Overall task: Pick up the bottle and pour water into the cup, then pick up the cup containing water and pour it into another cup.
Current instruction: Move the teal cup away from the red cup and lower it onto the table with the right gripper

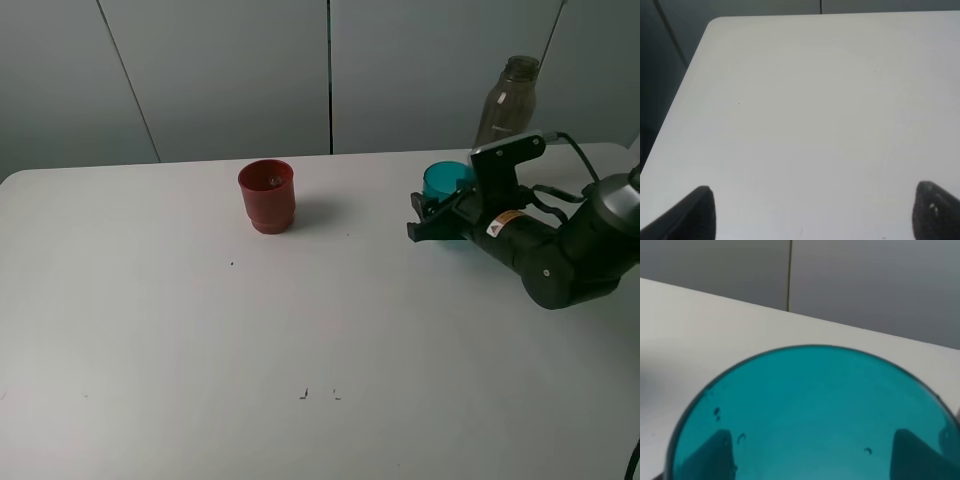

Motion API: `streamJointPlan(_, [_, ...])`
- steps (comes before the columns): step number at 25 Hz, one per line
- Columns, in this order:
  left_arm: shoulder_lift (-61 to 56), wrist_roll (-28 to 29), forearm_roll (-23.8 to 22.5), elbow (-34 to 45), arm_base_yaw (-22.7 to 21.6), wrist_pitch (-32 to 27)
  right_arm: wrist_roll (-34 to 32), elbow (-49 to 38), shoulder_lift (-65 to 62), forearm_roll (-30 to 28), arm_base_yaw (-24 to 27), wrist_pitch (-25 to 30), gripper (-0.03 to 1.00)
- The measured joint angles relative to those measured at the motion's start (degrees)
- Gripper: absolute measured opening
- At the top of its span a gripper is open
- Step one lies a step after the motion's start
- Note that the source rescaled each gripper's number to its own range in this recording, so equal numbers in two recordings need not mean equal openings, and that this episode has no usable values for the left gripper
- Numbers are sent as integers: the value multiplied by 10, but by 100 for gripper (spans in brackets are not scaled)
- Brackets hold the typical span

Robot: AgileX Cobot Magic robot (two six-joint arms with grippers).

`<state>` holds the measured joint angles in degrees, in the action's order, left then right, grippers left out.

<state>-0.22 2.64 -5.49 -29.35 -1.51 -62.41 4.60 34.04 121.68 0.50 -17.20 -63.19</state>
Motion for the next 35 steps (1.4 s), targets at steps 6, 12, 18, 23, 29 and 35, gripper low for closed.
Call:
streamJointPlan(6, [0, 0, 0, 0, 0, 0, -8, 12, 26, 0, 0, -42, 10])
streamJointPlan(12, [0, 0, 0, 0, 0, 0, -26, 12, 38, -1, 0, -46, 10])
streamJointPlan(18, [0, 0, 0, 0, 0, 0, -46, 13, 39, -1, 0, -36, 10])
streamJointPlan(23, [0, 0, 0, 0, 0, 0, -54, 13, 39, -5, 0, -33, 10])
streamJointPlan(29, [0, 0, 0, 0, 0, 0, -61, 13, 39, -5, 0, -11, 10])
streamJointPlan(35, [0, 0, 0, 0, 0, 0, -61, 14, 39, -5, 0, -10, 10])
